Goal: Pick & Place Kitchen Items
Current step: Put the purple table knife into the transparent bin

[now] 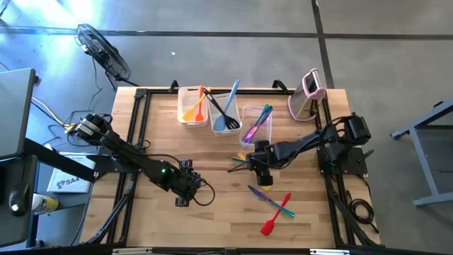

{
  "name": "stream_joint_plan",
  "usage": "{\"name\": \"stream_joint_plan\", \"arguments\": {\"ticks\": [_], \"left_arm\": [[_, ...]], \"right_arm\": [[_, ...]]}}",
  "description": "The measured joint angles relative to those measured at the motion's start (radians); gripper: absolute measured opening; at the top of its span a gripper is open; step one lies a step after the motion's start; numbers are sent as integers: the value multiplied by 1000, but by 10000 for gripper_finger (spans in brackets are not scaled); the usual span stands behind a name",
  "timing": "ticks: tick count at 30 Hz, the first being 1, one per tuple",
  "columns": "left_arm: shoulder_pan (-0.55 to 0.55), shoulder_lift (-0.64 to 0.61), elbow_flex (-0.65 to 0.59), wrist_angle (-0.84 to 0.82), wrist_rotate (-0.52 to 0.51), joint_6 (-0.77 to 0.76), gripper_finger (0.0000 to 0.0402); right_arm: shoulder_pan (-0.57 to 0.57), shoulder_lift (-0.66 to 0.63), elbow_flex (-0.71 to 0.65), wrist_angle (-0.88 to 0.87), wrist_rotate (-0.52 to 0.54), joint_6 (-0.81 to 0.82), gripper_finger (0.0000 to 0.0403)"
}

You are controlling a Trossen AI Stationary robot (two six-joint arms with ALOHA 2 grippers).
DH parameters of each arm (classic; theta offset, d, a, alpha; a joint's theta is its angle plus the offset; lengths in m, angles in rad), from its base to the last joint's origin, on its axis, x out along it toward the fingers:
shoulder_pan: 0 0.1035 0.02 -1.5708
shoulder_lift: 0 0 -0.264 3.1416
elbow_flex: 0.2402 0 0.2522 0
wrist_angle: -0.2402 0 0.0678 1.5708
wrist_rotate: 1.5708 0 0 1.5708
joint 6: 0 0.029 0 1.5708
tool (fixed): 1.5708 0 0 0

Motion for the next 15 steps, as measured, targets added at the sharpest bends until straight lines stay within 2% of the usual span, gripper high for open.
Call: {"name": "stream_joint_plan", "arguments": {"ticks": [5,15], "left_arm": [[0,0,0,0,-1,0,232],[0,0,0,1,-12,-1,232]], "right_arm": [[-11,0,0,1,-7,-18,200],[-4,1,-2,1,-11,-21,103]]}}
